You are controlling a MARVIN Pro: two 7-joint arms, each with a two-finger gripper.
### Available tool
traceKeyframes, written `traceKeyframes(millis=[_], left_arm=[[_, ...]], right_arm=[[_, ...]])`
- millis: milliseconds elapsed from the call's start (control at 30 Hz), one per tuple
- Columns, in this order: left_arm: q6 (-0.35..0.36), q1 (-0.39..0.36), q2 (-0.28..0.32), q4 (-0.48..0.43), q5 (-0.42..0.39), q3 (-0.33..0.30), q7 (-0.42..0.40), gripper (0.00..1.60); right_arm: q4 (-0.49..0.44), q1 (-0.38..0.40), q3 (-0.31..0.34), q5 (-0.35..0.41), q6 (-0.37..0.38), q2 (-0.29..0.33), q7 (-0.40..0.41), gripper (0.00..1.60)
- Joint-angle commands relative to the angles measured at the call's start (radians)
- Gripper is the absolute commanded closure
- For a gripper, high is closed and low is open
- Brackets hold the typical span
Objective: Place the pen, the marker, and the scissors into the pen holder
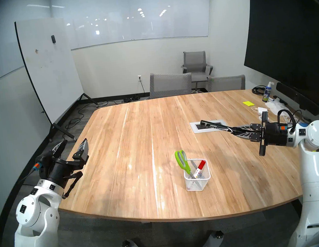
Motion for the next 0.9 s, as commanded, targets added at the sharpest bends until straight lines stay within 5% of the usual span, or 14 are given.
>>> traceKeyframes(millis=[0,367,867], left_arm=[[0.002,-0.001,0.001,-0.017,-0.001,-0.005,0.001,0.0],[0.004,-0.002,0.0,-0.018,0.0,-0.006,0.0,0.0],[0.005,-0.003,-0.003,-0.017,0.002,-0.006,-0.003,0.0]], right_arm=[[-0.055,-0.039,0.007,0.051,-0.001,-0.023,-0.003,1.6],[-0.043,-0.065,0.027,0.092,-0.037,-0.01,-0.003,1.6],[0.014,0.0,-0.045,0.08,-0.049,-0.016,-0.013,1.6]])
